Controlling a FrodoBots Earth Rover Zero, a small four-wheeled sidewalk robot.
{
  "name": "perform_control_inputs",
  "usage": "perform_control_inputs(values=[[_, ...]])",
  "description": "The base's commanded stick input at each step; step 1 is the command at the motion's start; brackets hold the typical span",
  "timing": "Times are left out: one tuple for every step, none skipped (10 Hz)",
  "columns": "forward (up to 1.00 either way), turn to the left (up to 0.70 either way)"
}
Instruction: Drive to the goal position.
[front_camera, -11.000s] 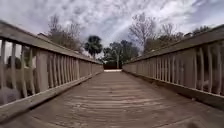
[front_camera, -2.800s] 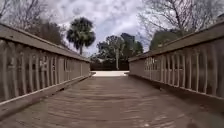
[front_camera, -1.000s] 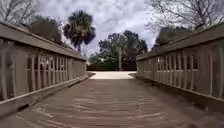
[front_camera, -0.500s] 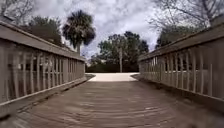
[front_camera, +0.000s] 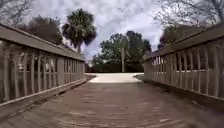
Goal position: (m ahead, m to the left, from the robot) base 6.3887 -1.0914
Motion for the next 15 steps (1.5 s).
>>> perform_control_inputs(values=[[0.7,0.0],[0.7,0.0],[0.7,0.0],[0.7,0.0],[0.7,0.0],[0.7,0.0],[0.7,0.0],[0.7,0.0],[0.7,0.0],[0.7,0.0],[0.7,0.0],[0.7,0.0],[0.7,0.0],[0.7,0.0],[0.7,0.0]])
